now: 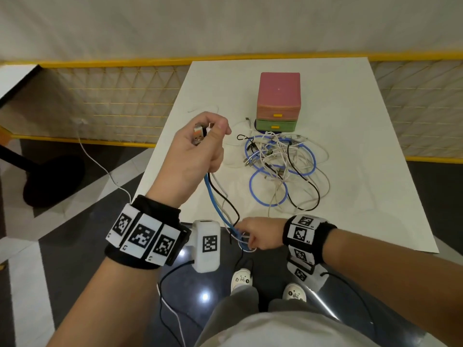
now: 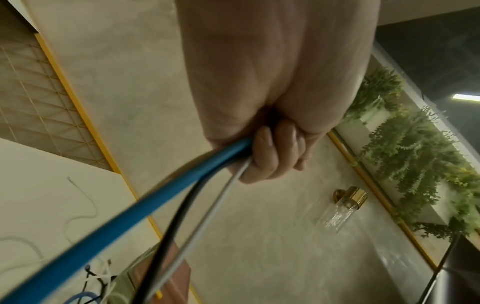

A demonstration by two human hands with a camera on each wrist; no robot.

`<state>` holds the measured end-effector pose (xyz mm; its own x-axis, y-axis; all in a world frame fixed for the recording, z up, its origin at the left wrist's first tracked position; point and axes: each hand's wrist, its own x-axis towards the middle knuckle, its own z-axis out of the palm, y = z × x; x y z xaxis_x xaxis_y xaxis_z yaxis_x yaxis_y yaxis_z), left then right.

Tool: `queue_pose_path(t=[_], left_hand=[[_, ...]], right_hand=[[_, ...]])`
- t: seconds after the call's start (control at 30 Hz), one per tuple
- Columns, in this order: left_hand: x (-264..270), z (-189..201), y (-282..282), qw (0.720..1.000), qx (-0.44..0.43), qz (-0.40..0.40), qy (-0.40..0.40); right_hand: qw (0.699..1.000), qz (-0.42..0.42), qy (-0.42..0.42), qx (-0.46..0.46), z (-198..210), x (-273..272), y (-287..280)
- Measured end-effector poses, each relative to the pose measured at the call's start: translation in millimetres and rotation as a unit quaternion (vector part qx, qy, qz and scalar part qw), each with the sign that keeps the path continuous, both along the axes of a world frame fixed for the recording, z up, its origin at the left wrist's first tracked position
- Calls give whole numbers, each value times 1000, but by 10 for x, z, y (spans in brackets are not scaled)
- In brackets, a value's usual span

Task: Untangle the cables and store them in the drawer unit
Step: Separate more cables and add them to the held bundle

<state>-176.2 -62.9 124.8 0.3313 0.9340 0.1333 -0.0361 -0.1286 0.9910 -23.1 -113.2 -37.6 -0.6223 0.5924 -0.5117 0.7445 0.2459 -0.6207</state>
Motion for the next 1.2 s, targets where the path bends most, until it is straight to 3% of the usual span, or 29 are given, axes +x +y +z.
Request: queue_pose_path(t=[0.13,0.37,0.57,0.87,0.93,1.03,1.1,1.2], left_hand=[[45,-207,113,997,-32,45,45],[120,-464,371,984,-128,122,11],[177,-495,593,977,-158,137,27],[45,-583,775,977,-165,130,34],[15,-610,829,976,-163,138,51],[15,-636,936,974,-161,149,49],[54,-620,1013,975,-153,154,45],[166,-567,1125,980,-128,148,29]], right_hand=[[994,-89,17,66,259,172,380],[942,-262,28,207,401,510,1011],[947,-186,-115,234,87,492,1432],[941,-112,-168,272,-199,407,1812],[945,-181,-116,248,-159,449,1865],[926,-307,55,214,12,527,1957],[891,-385,185,154,267,571,1998],[814,-442,371,69,761,614,1981]])
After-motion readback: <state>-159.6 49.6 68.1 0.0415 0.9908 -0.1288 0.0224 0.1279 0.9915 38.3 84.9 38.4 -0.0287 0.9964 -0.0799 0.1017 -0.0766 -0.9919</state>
